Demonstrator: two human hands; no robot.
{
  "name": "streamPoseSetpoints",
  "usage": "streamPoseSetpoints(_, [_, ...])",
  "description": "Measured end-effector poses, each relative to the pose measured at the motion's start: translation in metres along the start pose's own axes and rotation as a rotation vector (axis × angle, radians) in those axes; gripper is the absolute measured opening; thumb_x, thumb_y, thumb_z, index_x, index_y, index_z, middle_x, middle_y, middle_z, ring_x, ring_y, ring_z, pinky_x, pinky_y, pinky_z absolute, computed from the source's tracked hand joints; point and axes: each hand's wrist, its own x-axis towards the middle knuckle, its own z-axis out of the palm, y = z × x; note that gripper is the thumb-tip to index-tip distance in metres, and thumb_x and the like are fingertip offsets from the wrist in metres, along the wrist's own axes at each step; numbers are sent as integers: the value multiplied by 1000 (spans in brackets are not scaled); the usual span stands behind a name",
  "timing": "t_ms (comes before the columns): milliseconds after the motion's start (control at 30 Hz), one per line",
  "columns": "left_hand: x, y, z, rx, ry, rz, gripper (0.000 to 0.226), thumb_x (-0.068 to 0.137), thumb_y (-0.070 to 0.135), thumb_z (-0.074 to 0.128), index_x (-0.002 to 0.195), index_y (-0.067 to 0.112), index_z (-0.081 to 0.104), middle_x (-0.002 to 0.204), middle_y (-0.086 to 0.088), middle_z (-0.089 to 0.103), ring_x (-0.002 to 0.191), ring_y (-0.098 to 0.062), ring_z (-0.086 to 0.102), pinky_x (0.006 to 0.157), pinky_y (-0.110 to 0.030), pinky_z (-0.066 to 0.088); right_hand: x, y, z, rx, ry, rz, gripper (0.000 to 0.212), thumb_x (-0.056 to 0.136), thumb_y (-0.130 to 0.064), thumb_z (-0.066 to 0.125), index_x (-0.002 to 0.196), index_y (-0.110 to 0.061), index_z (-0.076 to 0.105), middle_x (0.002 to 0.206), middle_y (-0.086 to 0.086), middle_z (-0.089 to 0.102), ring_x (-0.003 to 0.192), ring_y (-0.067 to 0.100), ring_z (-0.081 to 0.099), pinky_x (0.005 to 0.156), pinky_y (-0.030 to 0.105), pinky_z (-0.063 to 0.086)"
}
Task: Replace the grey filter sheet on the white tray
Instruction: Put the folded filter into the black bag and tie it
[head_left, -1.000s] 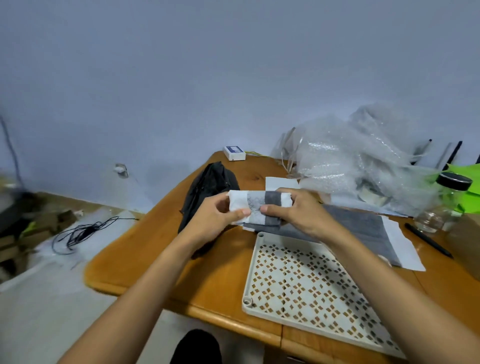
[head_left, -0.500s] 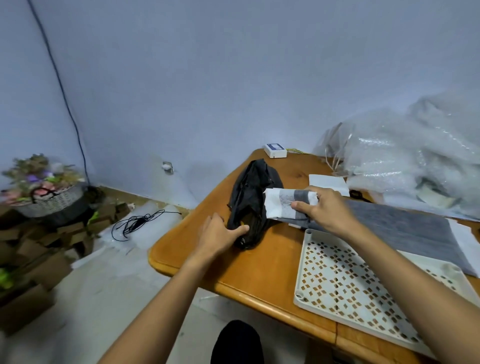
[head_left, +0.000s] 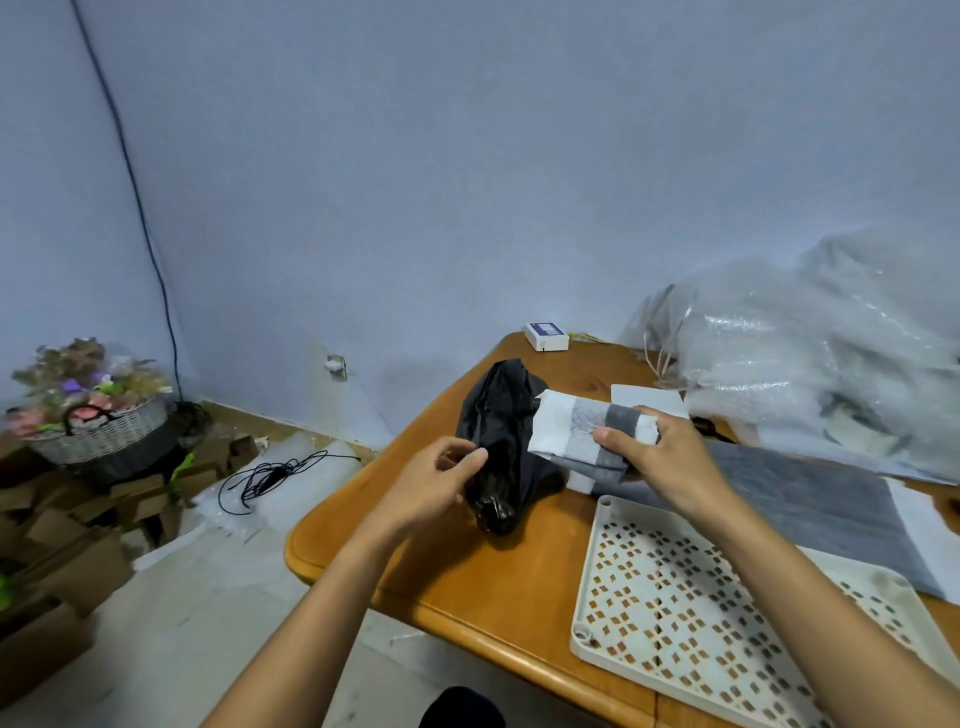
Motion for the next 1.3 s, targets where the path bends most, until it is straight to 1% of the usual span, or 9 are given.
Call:
streamPoseSetpoints(100, [-7,-5,-1,601,32,87,47,99,45,52,145,38,46,147,-3,44,130,-26,50,109,-40,45,-9,1,-6,35,-2,6,14,88,-23,76,99,-15,75,93,0,79,82,12,76,71,30,62])
streamPoseSetpoints(200, [-16,-8,11,851,-45,273,56,94,30,59,147,38,45,165,-1,26,149,-26,29,120,-43,32,-16,4,-6,-14,-18,2,12,88,-28,75,95,-19,76,88,-3,80,81,14,76,78,43,62])
streamPoseSetpoints(367, [-8,-11,12,1050,-214,290,38,89,22,67,126,27,68,155,-5,43,138,-27,42,109,-41,41,-22,5,-4,52,5,49,13,88,-26,76,96,-16,74,90,1,79,81,15,76,79,44,62])
streamPoseSetpoints(500, [-2,-1,3,853,-122,338,23,98,32,60,111,18,73,119,-3,65,105,-21,60,88,-37,50,-30,8,-12,75,24,69,12,88,-25,76,97,-17,73,93,1,79,80,10,75,75,33,62])
streamPoseSetpoints(633, [8,30,-12,578,9,318,28,101,34,57,95,12,72,92,-8,70,82,-26,63,76,-48,52,-30,8,-21,95,61,111,14,88,-27,75,100,-19,72,96,0,78,88,17,75,85,44,61])
streamPoseSetpoints(767, [17,67,-24,247,51,266,22,101,28,58,86,19,72,85,-3,71,77,-20,66,63,-28,54,-29,2,-26,86,60,134,10,91,-24,72,99,-18,71,95,2,78,88,18,75,85,51,60])
streamPoseSetpoints(933, [20,95,-27,45,-62,257,13,96,10,64,91,-1,67,73,-13,70,69,-20,64,74,-38,50,-35,1,-27,-28,70,94,25,84,-40,71,97,-19,72,92,-1,78,86,18,75,79,54,60])
streamPoseSetpoints(1033, [19,98,-21,-9,-119,216,16,97,15,66,85,6,61,72,-16,70,65,-24,68,64,-33,49,-42,3,-28,-122,80,57,34,80,-52,67,100,-24,72,91,-7,76,85,12,73,76,48,61])
streamPoseSetpoints(1300, [13,95,-9,-101,-263,74,36,108,30,45,105,6,73,99,-12,79,81,-22,73,67,-19,55,-58,-21,-26,-45,469,-178,5,95,-24,65,99,-22,64,77,-6,69,67,9,64,53,29,50])
